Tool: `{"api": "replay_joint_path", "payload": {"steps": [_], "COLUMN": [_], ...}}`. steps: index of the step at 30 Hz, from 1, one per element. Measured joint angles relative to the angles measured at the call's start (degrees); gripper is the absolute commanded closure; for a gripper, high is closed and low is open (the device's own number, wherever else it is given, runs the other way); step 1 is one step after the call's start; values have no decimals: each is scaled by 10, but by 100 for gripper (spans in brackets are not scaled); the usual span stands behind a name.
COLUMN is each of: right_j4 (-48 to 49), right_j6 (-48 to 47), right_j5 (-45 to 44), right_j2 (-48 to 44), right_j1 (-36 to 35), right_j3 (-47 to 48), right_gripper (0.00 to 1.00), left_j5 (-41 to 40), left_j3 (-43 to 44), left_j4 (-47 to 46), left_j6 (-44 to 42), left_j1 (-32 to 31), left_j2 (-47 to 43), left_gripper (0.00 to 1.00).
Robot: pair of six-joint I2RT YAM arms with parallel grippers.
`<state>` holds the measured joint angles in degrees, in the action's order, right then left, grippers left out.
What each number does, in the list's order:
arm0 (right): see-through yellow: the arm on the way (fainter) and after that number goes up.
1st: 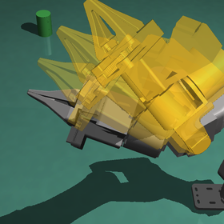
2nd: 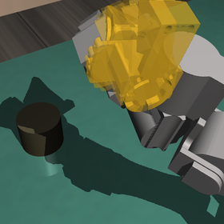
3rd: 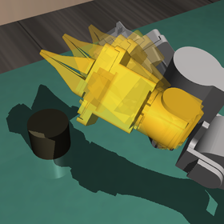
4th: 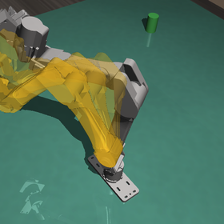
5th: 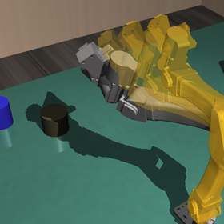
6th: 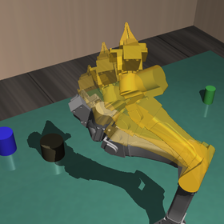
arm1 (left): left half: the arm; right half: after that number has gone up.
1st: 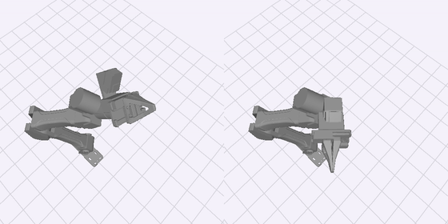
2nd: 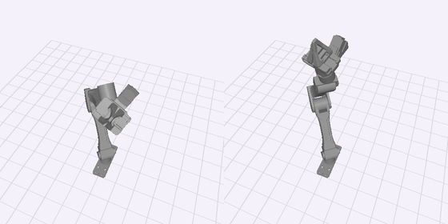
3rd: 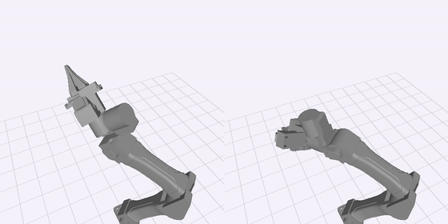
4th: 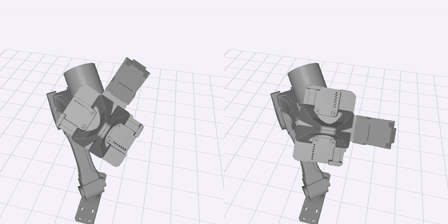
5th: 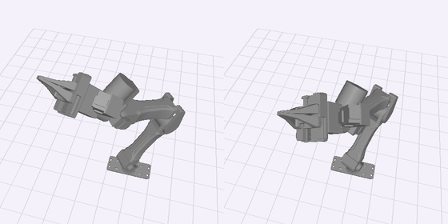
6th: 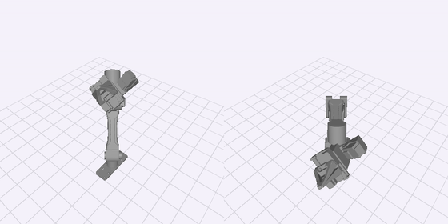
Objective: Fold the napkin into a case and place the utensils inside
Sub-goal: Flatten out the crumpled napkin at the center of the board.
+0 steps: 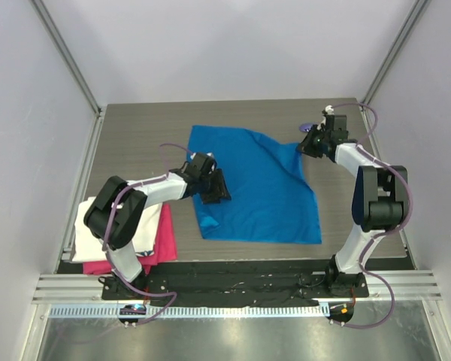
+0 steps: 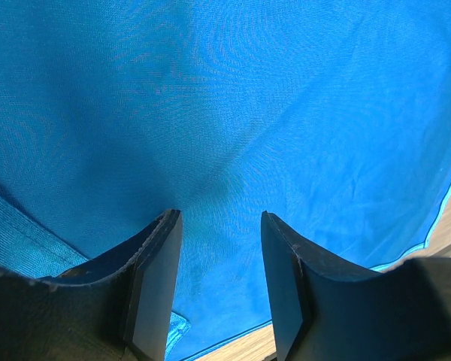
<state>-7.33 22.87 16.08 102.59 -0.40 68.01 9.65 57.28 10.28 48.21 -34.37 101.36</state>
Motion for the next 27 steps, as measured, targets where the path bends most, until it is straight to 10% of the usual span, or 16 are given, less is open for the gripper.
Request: {"api": "replay_joint_path", "payload": {"steps": [7, 27], "right_j4": [5, 103], "right_j6": [49, 234], "right_j5": [43, 119], "right_j2": [81, 188], "right_j1": [33, 79], "right_j3": [76, 106], "right_gripper": [25, 11], "left_j5": [-2, -12], "left_j3": [-9, -35], "left_j4": [2, 0], "left_j6": [-2, -4], "left_j1": [0, 0], "left_j2": [-8, -30], "left_gripper": [49, 50]}}
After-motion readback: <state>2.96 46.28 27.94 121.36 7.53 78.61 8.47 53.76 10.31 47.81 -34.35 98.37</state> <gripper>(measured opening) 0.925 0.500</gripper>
